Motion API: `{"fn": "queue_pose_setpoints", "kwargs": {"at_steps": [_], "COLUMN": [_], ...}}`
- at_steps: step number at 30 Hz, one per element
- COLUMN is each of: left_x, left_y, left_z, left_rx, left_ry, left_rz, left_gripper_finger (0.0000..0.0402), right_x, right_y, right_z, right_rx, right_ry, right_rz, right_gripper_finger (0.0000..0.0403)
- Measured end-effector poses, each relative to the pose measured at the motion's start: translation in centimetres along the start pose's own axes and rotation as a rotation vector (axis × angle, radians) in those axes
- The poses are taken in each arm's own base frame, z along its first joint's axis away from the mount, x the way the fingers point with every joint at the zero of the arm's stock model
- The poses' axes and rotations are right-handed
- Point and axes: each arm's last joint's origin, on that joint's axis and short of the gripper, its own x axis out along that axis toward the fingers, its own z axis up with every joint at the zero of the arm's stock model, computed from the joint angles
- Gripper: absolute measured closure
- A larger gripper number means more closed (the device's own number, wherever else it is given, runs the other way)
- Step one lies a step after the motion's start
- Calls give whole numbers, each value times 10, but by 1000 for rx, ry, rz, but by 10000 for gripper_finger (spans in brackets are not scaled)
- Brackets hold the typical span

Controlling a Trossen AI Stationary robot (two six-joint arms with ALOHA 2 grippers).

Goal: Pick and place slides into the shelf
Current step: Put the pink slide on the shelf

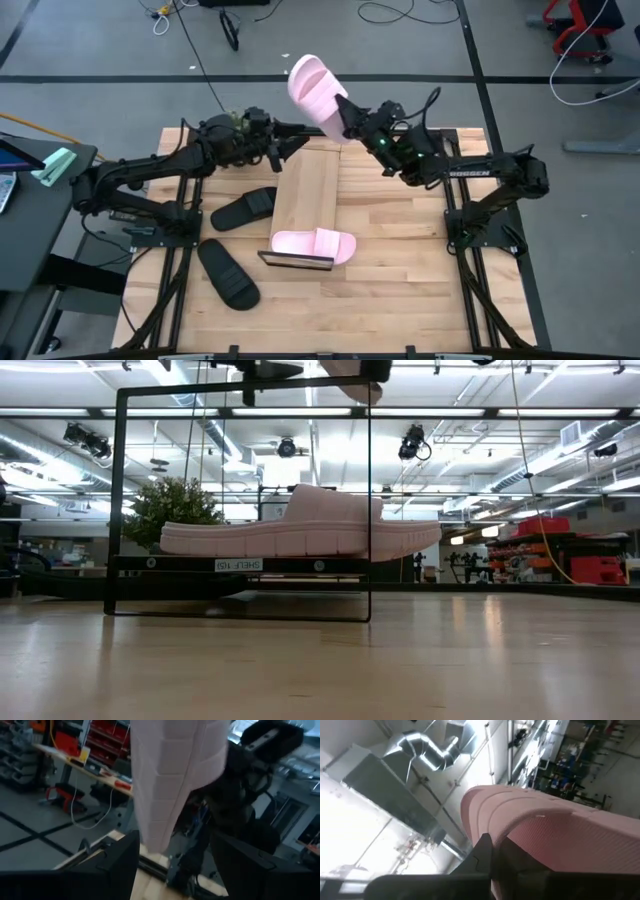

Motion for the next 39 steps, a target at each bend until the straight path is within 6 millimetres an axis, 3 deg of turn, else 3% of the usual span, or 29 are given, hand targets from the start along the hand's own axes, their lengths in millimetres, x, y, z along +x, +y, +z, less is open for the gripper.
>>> {"fn": "queue_pose_setpoints", "kwargs": {"at_steps": [9,23,27,33,37,39], "left_x": [7,7,7,6,6,6], "left_y": [2,3,3,4,4,4], "left_z": [-1,3,3,3,3,3], "left_rx": [-8,4,-4,2,2,2], "left_ry": [-49,-109,-114,-116,-116,-115], "left_rz": [3,50,61,80,76,74], "left_gripper_finger": [146,158,198,305,312,312], "right_x": [31,34,34,34,34,34], "right_y": [3,-9,-9,-9,-9,-9], "right_z": [-16,-29,-29,-30,-30,-31], "right_rx": [-33,33,27,23,3,7], "right_ry": [61,112,112,127,136,155], "right_rz": [52,26,26,28,35,46], "right_gripper_finger": [393,393,390,392,392,373]}}
